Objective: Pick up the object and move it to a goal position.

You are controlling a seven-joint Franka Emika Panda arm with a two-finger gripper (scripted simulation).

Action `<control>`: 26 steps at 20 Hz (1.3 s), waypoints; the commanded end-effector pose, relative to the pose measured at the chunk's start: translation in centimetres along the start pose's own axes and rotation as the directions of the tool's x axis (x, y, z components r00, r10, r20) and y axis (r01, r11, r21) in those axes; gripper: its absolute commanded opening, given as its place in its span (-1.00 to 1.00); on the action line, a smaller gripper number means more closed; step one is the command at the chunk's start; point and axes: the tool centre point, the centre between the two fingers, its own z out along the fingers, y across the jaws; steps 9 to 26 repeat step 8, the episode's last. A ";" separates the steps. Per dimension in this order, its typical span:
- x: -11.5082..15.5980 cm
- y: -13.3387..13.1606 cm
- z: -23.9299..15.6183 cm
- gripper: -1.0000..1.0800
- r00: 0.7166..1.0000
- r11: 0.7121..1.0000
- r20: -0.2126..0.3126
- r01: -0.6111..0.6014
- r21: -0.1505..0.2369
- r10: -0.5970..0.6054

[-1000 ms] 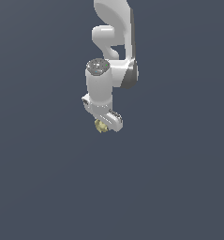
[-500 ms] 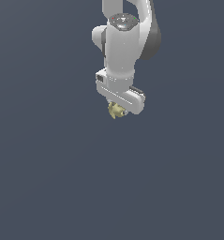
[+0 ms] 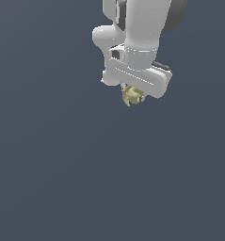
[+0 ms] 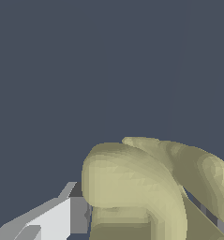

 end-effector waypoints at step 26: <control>-1.0 -1.3 -2.4 -1.00 1.000 1.000 0.002 0.000 0.000 0.000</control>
